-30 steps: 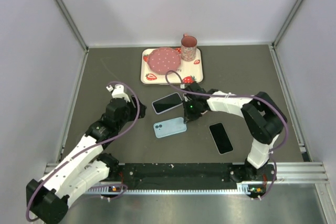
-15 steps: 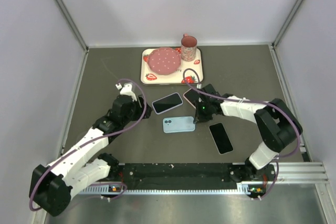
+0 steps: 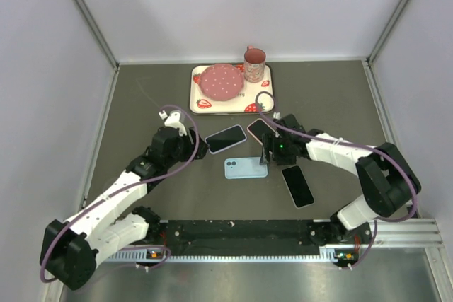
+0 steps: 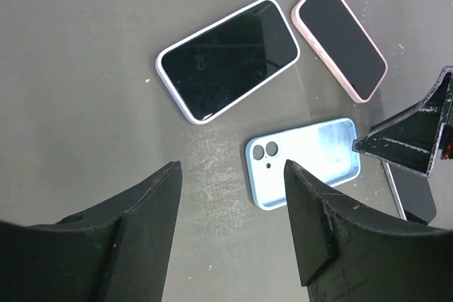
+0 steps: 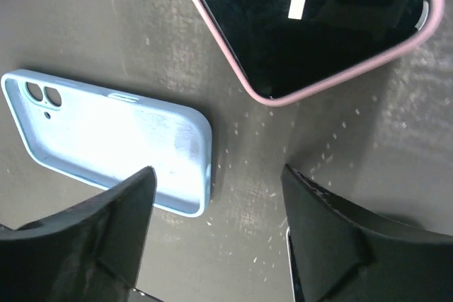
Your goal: Put the phone into the phone case
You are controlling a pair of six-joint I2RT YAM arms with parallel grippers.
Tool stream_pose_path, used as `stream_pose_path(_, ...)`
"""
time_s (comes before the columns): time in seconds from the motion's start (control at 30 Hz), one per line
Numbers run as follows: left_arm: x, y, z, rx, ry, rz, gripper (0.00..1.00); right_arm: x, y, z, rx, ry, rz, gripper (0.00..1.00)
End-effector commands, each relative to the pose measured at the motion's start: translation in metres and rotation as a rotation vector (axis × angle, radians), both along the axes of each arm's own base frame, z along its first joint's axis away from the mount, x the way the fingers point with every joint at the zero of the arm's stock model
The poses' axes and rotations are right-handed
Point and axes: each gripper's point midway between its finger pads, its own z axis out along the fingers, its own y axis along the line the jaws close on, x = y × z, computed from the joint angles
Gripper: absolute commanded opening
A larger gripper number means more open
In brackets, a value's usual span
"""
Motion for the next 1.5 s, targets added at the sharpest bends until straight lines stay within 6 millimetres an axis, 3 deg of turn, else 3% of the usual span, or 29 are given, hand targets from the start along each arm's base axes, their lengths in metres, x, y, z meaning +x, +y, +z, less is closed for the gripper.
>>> stream_pose_path(0.0, 0.007, -0.016, 0.021, -0.051, -0.07, -0.067, 0.65, 0.0, -0.018, 0.012, -0.029, -0.064, -0.021, 0.79)
stream_pose_path(0.07, 0.008, -0.02, 0.022, -0.051, -0.074, -0.089, 0.65, 0.001, -0.021, 0.025, -0.018, -0.111, -0.038, 0.91)
stream_pose_path(0.17, 0.007, -0.033, 0.021, -0.066, -0.062, -0.158, 0.65, 0.002, -0.028, 0.039, -0.009, -0.167, -0.091, 0.99)
stream_pose_path(0.23, 0.009, -0.044, 0.02, -0.08, -0.065, -0.212, 0.65, 0.003, -0.036, 0.048, -0.001, -0.2, -0.155, 0.99)
stream_pose_path(0.47, -0.001, -0.11, 0.024, -0.113, -0.038, -0.55, 0.66, -0.016, -0.068, 0.042, -0.001, -0.193, -0.302, 0.99)
stream_pose_path(0.53, -0.005, -0.127, 0.014, -0.105, -0.001, -0.622, 0.66, -0.022, -0.079, 0.037, -0.024, -0.174, -0.344, 0.99)
stream_pose_path(0.57, -0.001, -0.136, 0.022, -0.115, -0.013, -0.645, 0.66, -0.032, -0.089, 0.031, -0.059, -0.141, -0.358, 0.99)
stream_pose_path(0.6, 0.001, -0.143, 0.011, -0.11, 0.022, -0.664, 0.67, -0.032, -0.1, 0.033, -0.088, -0.157, -0.395, 0.99)
stream_pose_path(0.67, 0.002, -0.163, 0.02, -0.13, 0.014, -0.725, 0.67, -0.045, -0.117, 0.03, -0.148, -0.123, -0.434, 0.99)
stream_pose_path(0.7, 0.004, -0.17, 0.007, -0.12, 0.046, -0.745, 0.67, -0.046, -0.124, 0.035, -0.157, -0.146, -0.46, 0.99)
stream_pose_path(0.77, 0.006, -0.19, 0.015, -0.137, 0.035, -0.801, 0.66, -0.053, -0.133, 0.037, -0.173, -0.144, -0.497, 0.98)
stream_pose_path(0.8, 0.007, -0.197, 0.002, -0.13, 0.062, -0.825, 0.66, -0.06, -0.139, 0.037, -0.192, -0.127, -0.508, 0.98)
stream_pose_path(0.83, 0.01, -0.21, 0.011, -0.14, 0.041, -0.85, 0.66, -0.063, -0.141, 0.042, -0.176, -0.14, -0.53, 0.97)
stream_pose_path(0.9, 0.009, -0.223, 0.0, -0.144, 0.066, -0.894, 0.66, -0.07, -0.137, 0.044, -0.138, -0.118, -0.527, 0.96)
stream_pose_path(0.93, 0.01, -0.233, 0.006, -0.152, 0.048, -0.918, 0.66, -0.072, -0.135, 0.047, -0.11, -0.115, -0.549, 0.95)
stream_pose_path(1.0, 0.011, -0.245, -0.005, -0.136, 0.057, -0.938, 0.66, -0.08, -0.135, 0.043, -0.11, -0.077, -0.555, 0.95)
stream_pose_path(1.03, 0.014, -0.252, -0.001, -0.145, 0.043, -0.955, 0.66, -0.085, -0.135, 0.039, -0.11, -0.057, -0.562, 0.96)
stream_pose_path(1.2, 0.007, -0.273, -0.018, -0.181, 0.098, -1.036, 0.67, -0.105, -0.126, 0.023, -0.078, 0.05, -0.544, 0.98)
stream_pose_path(1.27, 0.007, -0.28, -0.016, -0.194, 0.095, -1.059, 0.67, -0.11, -0.124, 0.018, -0.073, 0.077, -0.533, 0.98)
stream_pose_path(1.47, -0.012, -0.297, -0.033, -0.21, 0.188, -1.122, 0.67, -0.124, -0.116, 0.007, -0.044, 0.156, -0.502, 0.97)
